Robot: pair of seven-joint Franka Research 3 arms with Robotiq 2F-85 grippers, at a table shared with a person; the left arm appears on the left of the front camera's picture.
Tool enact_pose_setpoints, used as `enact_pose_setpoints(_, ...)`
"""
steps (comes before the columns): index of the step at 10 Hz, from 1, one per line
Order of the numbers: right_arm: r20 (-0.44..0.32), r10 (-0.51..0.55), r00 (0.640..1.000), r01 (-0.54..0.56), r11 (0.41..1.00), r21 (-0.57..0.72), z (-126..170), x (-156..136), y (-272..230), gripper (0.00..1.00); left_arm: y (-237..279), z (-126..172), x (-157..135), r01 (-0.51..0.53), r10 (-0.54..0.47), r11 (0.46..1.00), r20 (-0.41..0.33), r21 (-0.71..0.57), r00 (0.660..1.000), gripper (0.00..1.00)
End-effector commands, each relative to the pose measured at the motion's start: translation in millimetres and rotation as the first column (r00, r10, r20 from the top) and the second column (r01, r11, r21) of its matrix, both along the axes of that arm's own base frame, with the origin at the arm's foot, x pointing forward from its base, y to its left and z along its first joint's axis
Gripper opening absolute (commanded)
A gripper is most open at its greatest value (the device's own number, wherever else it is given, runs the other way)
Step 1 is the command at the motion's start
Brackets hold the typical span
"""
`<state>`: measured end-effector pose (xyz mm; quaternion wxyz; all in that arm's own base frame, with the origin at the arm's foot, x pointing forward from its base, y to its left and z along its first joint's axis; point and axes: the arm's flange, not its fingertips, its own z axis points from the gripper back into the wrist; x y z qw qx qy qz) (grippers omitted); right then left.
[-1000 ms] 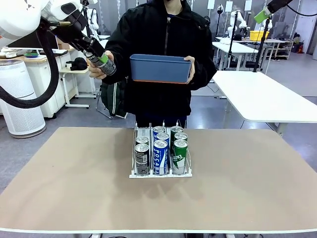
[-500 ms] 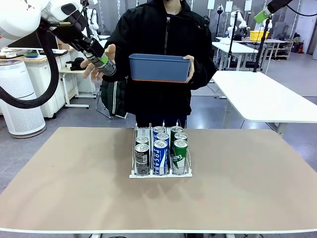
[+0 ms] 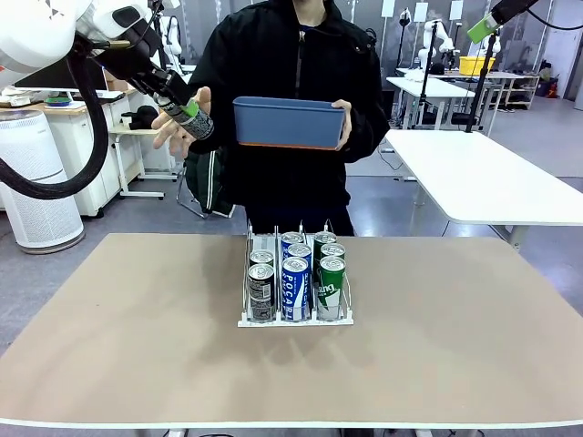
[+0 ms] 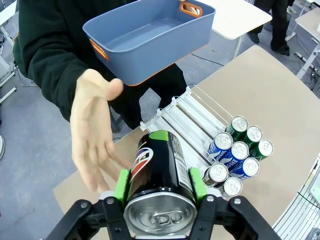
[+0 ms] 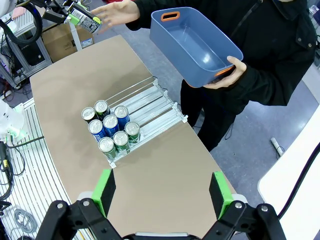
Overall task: Fill the beverage cans into the dispenser.
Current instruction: Place the picked Pepsi coke in the line of the Automatic Can Dispenser with the same cans.
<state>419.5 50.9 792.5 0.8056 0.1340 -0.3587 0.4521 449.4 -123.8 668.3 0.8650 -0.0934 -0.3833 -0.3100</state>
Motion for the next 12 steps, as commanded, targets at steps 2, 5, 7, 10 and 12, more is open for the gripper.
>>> enact_pose_setpoints(2, -0.009, 0.000, 1.000, 0.000, 1.000, 0.005, -0.4, -0.8, 0.1, 1.00, 2.9, 1.5, -0.5, 0.003, -0.003, 1.000, 0.000, -0.014, 1.000, 0.02)
enact_pose_setpoints(5, -0.009, 0.000, 1.000, 0.000, 1.000, 0.005, -0.4, -0.8, 0.1, 1.00, 2.9, 1.5, -0.5, 0.003, -0.003, 1.000, 0.000, -0.014, 1.000, 0.02)
enact_pose_setpoints(7, -0.009, 0.000, 1.000, 0.000, 1.000, 0.005, -0.4, -0.8, 0.1, 1.00, 2.9, 1.5, -0.5, 0.003, -0.003, 1.000, 0.000, -0.014, 1.000, 0.02)
enact_pose_setpoints(10, -0.009, 0.000, 1.000, 0.000, 1.000, 0.005, -0.4, -0.8, 0.1, 1.00, 2.9, 1.5, -0.5, 0.003, -0.003, 1.000, 0.000, -0.014, 1.000, 0.02)
enact_pose_setpoints(12, -0.009, 0.000, 1.000, 0.000, 1.000, 0.005, -0.4, -0.8, 0.1, 1.00, 0.0, 0.0, 0.0, 0.000, 0.000, 1.000, 0.000, 0.000, 1.000, 0.58)
